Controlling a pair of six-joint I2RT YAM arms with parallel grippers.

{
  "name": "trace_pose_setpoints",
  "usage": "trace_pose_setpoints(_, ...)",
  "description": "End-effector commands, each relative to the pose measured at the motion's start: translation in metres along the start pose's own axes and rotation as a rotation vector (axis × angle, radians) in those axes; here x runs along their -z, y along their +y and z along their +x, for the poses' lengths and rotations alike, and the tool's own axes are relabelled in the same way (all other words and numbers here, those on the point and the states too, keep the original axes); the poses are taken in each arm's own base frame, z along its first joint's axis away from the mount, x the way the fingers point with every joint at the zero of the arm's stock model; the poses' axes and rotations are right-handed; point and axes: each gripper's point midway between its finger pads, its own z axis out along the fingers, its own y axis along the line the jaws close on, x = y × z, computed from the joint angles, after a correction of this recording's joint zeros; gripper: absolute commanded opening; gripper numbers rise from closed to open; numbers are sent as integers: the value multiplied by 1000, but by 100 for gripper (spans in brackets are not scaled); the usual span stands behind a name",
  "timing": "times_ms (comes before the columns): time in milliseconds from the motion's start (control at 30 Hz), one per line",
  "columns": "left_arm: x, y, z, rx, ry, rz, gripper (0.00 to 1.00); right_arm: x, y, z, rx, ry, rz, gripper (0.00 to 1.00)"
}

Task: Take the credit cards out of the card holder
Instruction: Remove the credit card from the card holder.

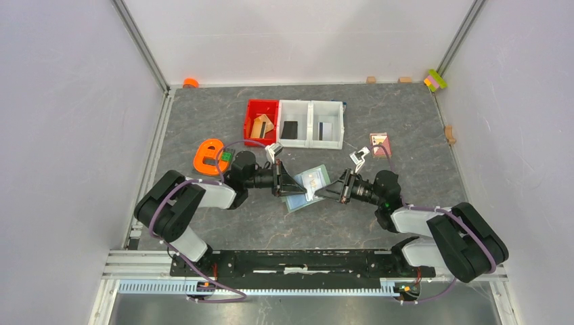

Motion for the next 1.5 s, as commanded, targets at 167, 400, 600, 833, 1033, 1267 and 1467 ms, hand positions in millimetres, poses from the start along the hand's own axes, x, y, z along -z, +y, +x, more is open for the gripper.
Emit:
trace_pose_setpoints(167, 7, -4, 4, -30, 31, 15, 2, 5, -2, -7, 57, -20, 8, 25)
trace_pose_setpoints(400, 10, -1, 5, -36, 36, -3, 2, 7, -11, -8, 57, -19, 42, 10)
trace_pose_setpoints(600, 13, 4, 5, -36, 39, -22, 2, 9, -18, -8, 51, -20, 64, 9)
trace_pose_setpoints(833, 13, 16, 6, -30, 40, -51, 2, 13, -32, -2, 28, -22, 96, 9)
trace_pose_setpoints(1033, 7, 27, 9, -20, 41, -70, 15, 15, -37, 3, 2, -23, 91, 7)
trace_pose_setpoints(1267, -2, 36, 9, -18, 35, -83, 39, 15, -32, 5, -19, -25, 59, 5)
trace_pose_setpoints(1467, -11, 37, 10, 11, 33, -42, 38, 17, -34, 7, -23, -25, 65, 4)
